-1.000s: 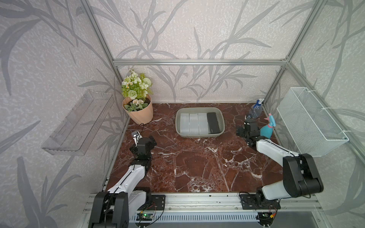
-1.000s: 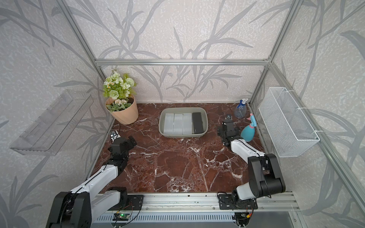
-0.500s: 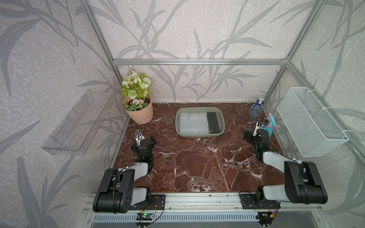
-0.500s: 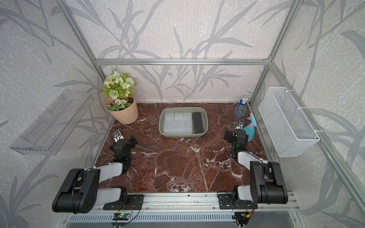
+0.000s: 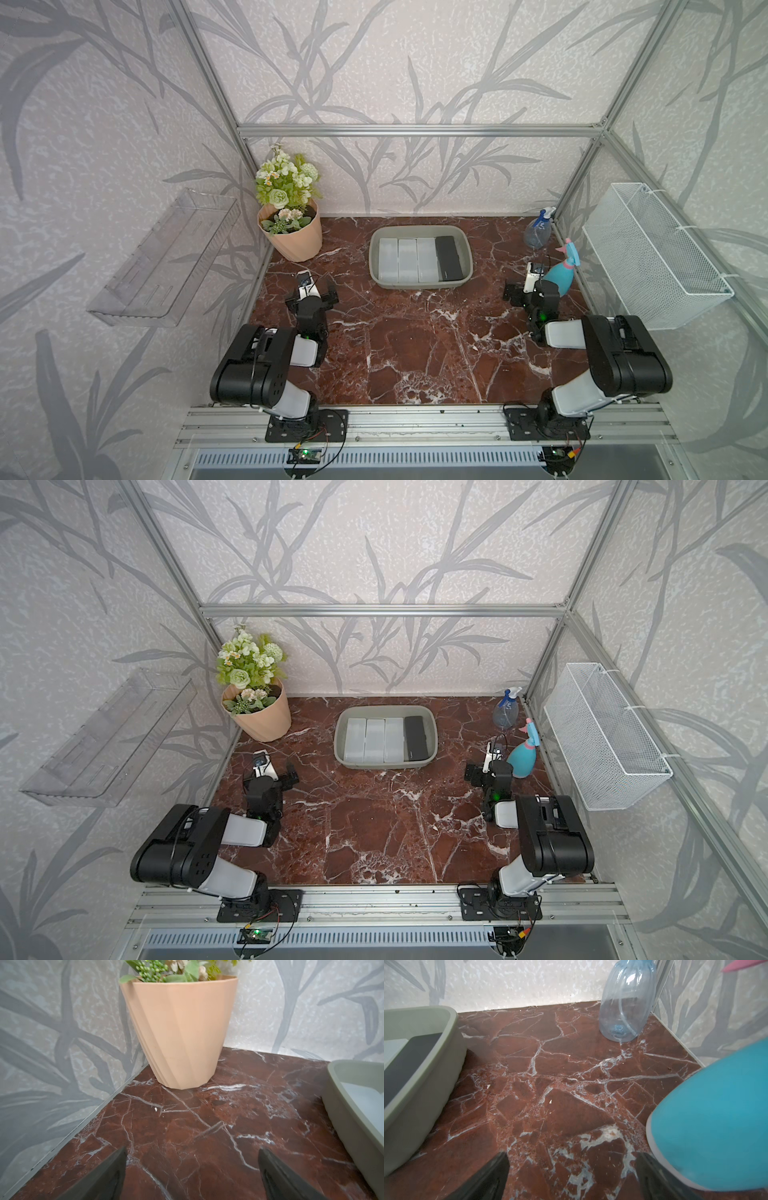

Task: Put the pencil case into the storage box
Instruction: Reset both arms

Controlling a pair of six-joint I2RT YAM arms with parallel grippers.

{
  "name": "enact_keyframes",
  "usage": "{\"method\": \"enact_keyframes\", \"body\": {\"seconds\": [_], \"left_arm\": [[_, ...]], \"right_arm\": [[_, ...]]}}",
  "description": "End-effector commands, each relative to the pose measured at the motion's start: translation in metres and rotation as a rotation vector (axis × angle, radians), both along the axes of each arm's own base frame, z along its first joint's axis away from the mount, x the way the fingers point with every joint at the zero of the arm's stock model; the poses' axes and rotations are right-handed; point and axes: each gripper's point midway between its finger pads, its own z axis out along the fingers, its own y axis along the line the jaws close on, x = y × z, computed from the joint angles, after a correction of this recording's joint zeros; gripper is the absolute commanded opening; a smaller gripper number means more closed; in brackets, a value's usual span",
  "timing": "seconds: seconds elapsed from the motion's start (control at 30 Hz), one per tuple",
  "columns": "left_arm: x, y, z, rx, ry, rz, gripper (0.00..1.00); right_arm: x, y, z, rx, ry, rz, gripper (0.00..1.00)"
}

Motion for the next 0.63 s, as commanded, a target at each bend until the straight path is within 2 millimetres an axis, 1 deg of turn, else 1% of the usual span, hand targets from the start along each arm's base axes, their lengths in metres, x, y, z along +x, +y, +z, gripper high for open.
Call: {"method": "enact_keyframes", "body": {"seconds": [0.0, 0.1, 0.27, 0.6], "left_arm": [[0.004, -0.004, 0.022, 0.032, -0.083, -0.024, 1.0], [0.004, -0.004, 0.023, 0.03, -0.086, -0.026, 1.0], [0.006, -0.004, 0.022, 0.028, -0.082, -0.027, 1.0], [0.006, -0.003, 0.022, 0.027, -0.083, -0.027, 1.0]], "right_arm": [[0.007, 0.003, 0.018, -0.007, -0.077, 0.016, 0.99], [0.007, 0.004, 0.019, -0.01, -0.094, 0.02, 0.99], [0.005, 0.019, 0.02, -0.047, -0.112, 0.085, 0.99], [0.007, 0.019, 0.02, -0.032, -0.104, 0.095, 0.99]]}}
